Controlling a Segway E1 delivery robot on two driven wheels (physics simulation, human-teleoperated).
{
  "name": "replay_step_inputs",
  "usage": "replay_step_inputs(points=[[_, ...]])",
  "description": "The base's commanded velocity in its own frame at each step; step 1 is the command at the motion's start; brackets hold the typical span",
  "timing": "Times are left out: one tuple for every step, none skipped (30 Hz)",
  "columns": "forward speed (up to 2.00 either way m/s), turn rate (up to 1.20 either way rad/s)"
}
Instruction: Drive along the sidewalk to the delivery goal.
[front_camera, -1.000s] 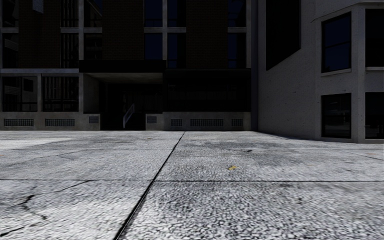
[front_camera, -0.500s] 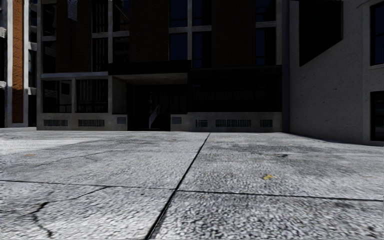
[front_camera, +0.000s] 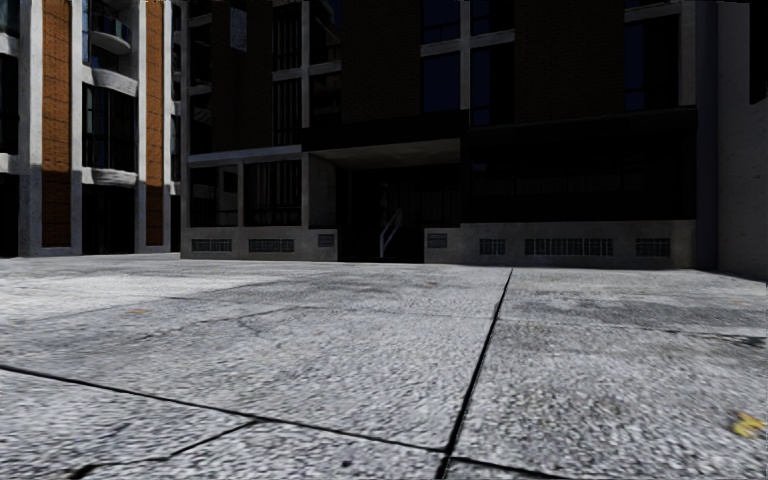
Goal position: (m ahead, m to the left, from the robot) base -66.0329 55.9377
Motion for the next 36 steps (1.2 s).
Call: replay_step_inputs(points=[[1.71,0.55],[1.71,0.55],[1.71,0.56],[1.71,0.56],[1.71,0.59],[1.71,0.62],[1.71,0.63],[1.71,0.63],[1.71,0.64],[1.73,0.67],[1.77,0.7],[1.77,0.7],[1.87,0.72],[1.94,0.73],[2.0,0.73],[2.0,0.73],[2.0,0.73],[2.0,0.73],[2.0,0.73],[2.0,0.73],[2.0,0.74],[2.0,0.74],[2.0,0.75],[2.0,0.75],[2.0,0.76],[2.0,0.78],[2.0,0.79],[2.0,0.79],[2.0,0.79],[2.0,0.79],[2.0,0.79],[2.0,0.79],[2.0,0.79],[2.0,0.79],[2.0,0.79],[2.0,0.79]])
